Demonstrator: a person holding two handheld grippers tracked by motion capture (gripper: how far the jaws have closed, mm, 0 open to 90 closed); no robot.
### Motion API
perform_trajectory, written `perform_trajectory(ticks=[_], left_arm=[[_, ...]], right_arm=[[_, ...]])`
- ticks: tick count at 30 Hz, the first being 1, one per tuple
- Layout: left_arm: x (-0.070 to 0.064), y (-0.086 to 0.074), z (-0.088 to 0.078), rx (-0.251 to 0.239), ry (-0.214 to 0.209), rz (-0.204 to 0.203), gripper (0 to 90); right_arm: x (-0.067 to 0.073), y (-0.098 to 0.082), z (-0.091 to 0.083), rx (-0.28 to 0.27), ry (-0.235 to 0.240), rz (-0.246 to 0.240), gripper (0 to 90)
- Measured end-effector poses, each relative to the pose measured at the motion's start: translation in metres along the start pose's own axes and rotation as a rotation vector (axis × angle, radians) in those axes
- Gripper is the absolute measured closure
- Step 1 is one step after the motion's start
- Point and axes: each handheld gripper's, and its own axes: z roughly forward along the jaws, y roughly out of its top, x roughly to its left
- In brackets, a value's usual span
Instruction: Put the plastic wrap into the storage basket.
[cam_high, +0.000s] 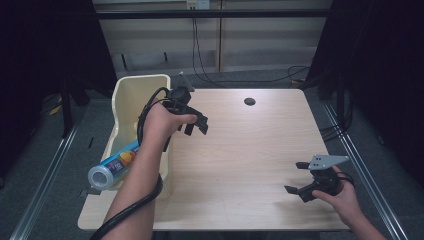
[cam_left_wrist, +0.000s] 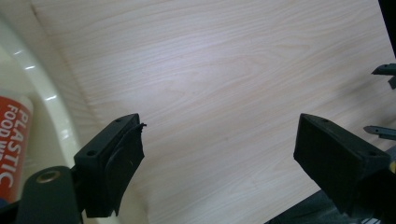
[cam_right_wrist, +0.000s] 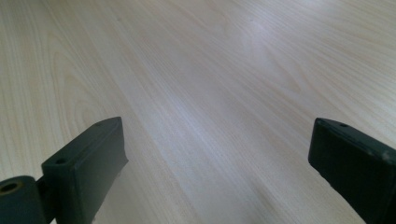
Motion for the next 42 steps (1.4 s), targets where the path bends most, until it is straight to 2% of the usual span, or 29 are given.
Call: perform_trajectory(ticks=[5,7,11,27,28,34,37,42], left_arm=[[-0.011,0.002,0.009,-0.003,-0.023,0.036,14.8],[-0.013,0.002,0.010,-0.007,-0.025,0.035,14.7],[-0.020,0.003,0.019,0.007,-0.046,0.068,14.6],[-0.036,0.001,0.049,0.011,-0.101,0.102,14.6],[-0.036,0.002,0.050,0.021,-0.099,0.112,14.6],[-0.040,0.000,0.059,0.014,-0.112,0.110,14.6],[-0.043,0.000,0.067,0.015,-0.112,0.130,14.5],[-0.046,-0.001,0.075,0.011,-0.127,0.133,14.4]], right_arm=[[0.000,0.000,0.000,-0.004,0.003,-0.001,3.8],[0.000,0.000,0.000,-0.004,0.003,-0.001,3.9],[0.000,0.000,0.000,-0.003,0.004,-0.004,3.8],[0.000,0.000,0.000,-0.004,0.003,-0.005,3.8],[0.000,0.000,0.000,-0.003,0.006,-0.005,3.8],[0.000,0.000,0.001,-0.001,0.004,-0.005,3.8],[0.000,0.000,0.001,-0.002,0.004,-0.010,3.8],[0.000,0.000,0.001,0.000,0.002,-0.010,3.8]])
